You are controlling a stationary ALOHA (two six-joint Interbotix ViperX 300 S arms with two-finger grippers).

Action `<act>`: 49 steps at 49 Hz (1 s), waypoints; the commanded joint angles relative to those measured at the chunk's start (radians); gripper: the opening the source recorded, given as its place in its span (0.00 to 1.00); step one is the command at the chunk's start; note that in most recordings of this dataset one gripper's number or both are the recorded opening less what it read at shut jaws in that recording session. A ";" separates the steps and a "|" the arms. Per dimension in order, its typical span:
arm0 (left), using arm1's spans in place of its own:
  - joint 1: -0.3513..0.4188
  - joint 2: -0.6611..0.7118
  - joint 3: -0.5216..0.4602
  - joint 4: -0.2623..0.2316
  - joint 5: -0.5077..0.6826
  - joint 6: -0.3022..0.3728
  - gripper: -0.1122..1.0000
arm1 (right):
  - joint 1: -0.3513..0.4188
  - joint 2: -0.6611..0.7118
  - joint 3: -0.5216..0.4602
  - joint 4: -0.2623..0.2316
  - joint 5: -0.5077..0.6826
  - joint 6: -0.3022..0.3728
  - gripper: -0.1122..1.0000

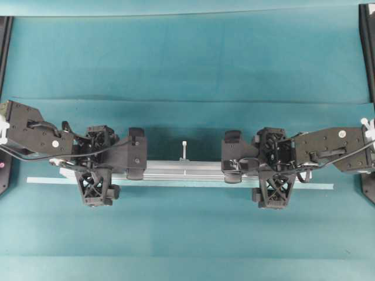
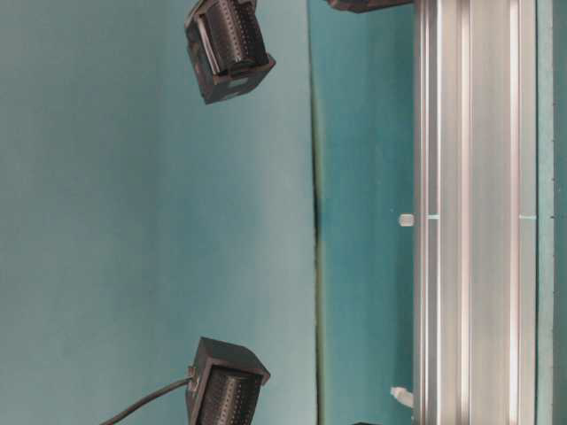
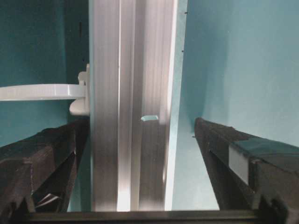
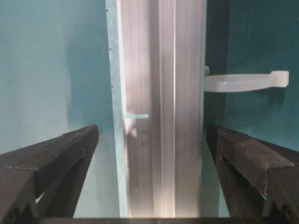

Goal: Lift the large metal rail with both hands.
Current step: 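Close both grippers on the rail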

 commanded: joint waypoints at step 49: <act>0.000 -0.009 -0.011 0.002 -0.006 -0.008 0.43 | -0.003 0.011 -0.009 0.002 0.008 0.005 0.46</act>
